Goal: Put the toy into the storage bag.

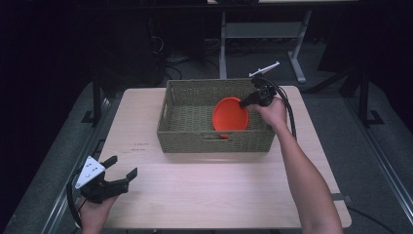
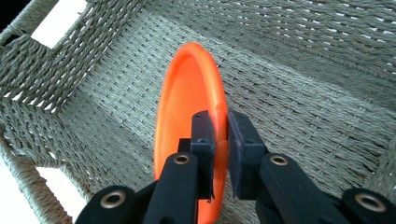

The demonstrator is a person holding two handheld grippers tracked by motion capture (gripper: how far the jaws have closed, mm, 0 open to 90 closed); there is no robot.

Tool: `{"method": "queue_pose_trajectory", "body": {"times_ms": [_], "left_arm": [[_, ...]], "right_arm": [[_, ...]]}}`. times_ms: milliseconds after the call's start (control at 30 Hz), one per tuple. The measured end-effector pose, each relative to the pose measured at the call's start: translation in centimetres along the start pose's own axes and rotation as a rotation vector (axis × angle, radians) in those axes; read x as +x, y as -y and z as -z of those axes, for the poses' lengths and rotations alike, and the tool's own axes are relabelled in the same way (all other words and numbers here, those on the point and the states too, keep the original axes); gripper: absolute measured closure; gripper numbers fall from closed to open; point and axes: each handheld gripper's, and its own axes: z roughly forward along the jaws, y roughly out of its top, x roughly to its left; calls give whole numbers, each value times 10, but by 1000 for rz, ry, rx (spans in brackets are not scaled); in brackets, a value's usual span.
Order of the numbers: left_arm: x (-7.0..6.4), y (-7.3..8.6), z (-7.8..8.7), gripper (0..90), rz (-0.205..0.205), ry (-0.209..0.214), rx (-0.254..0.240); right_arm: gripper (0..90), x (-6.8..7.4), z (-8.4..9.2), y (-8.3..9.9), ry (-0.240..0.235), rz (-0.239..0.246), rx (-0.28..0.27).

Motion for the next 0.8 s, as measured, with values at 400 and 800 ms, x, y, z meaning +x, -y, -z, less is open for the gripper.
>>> {"method": "queue_pose_trajectory", "body": {"times_ms": [400, 800], "left_arm": [[0, 0, -1, 147, 0, 2, -2], [1, 0, -1, 147, -2, 0, 0]], "right_arm": [[803, 1, -9, 1, 4, 13, 51], [686, -3, -9, 2, -7, -12, 69]]}}
